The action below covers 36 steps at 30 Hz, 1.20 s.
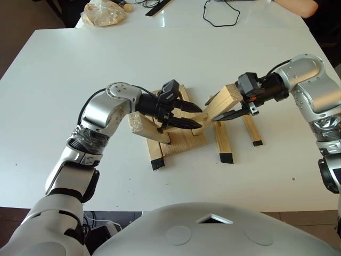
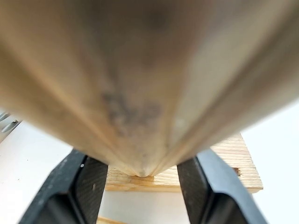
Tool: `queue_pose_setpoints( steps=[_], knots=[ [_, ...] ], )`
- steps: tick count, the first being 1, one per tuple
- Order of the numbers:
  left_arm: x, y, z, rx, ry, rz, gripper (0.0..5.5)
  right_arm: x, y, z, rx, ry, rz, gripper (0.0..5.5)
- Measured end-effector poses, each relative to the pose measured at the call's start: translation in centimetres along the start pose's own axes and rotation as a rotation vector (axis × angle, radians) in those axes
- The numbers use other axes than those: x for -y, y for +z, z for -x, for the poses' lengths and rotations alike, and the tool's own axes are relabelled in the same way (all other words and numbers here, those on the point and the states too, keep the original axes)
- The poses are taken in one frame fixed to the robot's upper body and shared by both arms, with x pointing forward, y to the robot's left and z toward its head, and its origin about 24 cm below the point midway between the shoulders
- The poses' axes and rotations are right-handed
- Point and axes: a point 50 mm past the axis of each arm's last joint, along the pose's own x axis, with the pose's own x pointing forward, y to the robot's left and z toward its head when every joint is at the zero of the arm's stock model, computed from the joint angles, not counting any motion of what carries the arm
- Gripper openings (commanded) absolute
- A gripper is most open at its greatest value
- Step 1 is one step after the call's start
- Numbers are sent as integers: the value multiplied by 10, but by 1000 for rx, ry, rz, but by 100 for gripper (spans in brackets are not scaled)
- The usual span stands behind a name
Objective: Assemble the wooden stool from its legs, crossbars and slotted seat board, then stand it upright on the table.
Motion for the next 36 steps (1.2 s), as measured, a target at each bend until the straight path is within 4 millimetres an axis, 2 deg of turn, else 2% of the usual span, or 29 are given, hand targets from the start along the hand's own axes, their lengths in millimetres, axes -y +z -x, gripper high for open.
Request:
queue_pose_setpoints(
  steps=[3,6,7,9,11,12,14,16,18,24,31,36],
  knots=[
    [2,13,20,38,90,-17,279,0,1,0,-1,3,5,203],
    [6,49,58,110,219,-124,279,-1,1,0,-2,2,9,203],
    [8,56,65,114,245,-150,279,-2,1,0,-2,1,9,203],
    [19,70,108,53,387,-261,279,-6,1,0,-7,-15,7,203],
    [31,62,140,-62,497,-297,279,-10,1,2,-10,-29,5,203],
    [36,47,152,-137,538,-275,279,-13,1,3,-9,-38,4,203],
    [49,10,159,-261,529,-216,279,-17,1,6,-11,-43,-3,203],
    [63,-18,152,-320,473,-173,279,-20,1,7,-12,-40,-15,203],
    [74,-29,136,-319,416,-163,279,-20,0,7,-15,-40,-28,203],
    [84,-7,89,-149,306,-246,279,-16,0,7,-13,-32,-40,203],
    [80,-3,70,-143,279,-206,279,-10,5,12,-48,20,-28,203],
    [77,-3,69,-148,268,-191,279,-10,6,13,-56,22,-32,203]
  ],
)
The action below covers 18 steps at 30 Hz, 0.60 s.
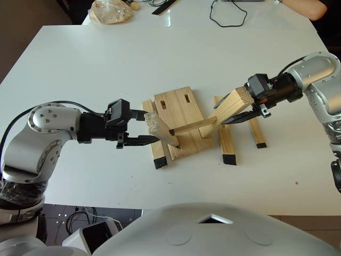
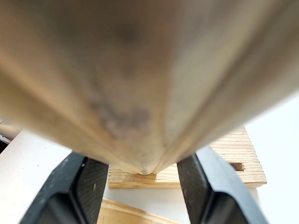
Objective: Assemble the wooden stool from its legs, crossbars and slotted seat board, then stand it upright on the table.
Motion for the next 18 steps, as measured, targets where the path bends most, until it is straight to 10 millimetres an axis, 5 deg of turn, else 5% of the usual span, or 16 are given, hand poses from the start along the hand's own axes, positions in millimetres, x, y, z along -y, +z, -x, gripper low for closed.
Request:
queue_pose_setpoints(
  steps=[13,18],
  knots=[
    [-3,-6,-1,12,8,62,279,0,0,-1,-5,-9,-18,203],
    [-13,-14,-4,-54,59,8,354,-1,1,-5,-9,-36,-39,203]
  ],
)
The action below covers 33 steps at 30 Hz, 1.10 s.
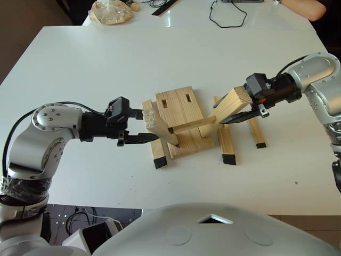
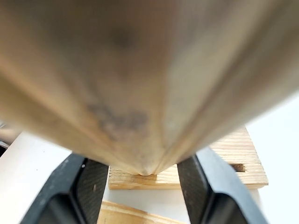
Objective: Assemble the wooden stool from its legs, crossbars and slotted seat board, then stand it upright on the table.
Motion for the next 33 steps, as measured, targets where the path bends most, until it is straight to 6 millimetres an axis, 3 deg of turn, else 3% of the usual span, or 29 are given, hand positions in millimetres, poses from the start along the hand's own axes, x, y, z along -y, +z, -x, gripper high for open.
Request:
queue_pose_setpoints(
  steps=[6,9,12,21,22,26,33],
  knots=[
    [-19,-40,-15,-99,185,0,446,3,2,-8,2,-42,-22,203],
    [-36,-46,-12,-130,313,-59,494,2,6,-16,27,2,1,203],
    [-38,-50,-11,-136,329,-65,539,0,6,-12,35,-6,1,203],
    [-36,-61,7,-180,356,-91,540,-6,-2,8,33,-70,-41,203],
    [-36,-61,7,-176,357,-90,540,-6,-3,10,33,-78,-46,240],
    [-34,-59,6,-172,355,-96,540,-9,-16,9,3,-98,-135,240],
    [-27,-50,3,-93,342,-75,540,-10,-18,8,12,-134,-161,240]
  ],
)
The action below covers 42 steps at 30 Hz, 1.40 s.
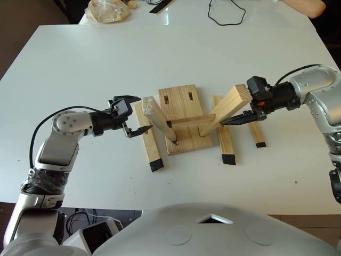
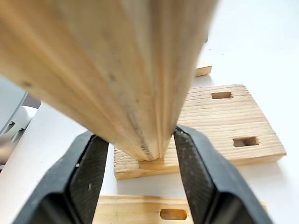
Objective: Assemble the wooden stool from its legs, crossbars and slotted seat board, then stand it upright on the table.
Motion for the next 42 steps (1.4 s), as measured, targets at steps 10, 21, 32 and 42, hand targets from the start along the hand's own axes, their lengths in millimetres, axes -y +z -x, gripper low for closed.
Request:
queue_pose_setpoints(
  steps=[10,21,32,42],
  knots=[
    [0,19,28,175,338,229,540,-37,-22,20,106,-182,-120,312],
    [-1,36,16,290,562,374,540,-23,0,57,354,-580,-148,312],
    [19,10,-17,129,483,156,540,-19,-54,-27,60,-591,-161,312],
    [76,-26,-22,-21,201,60,540,-21,-102,-31,-116,-675,-127,312]
  ],
)
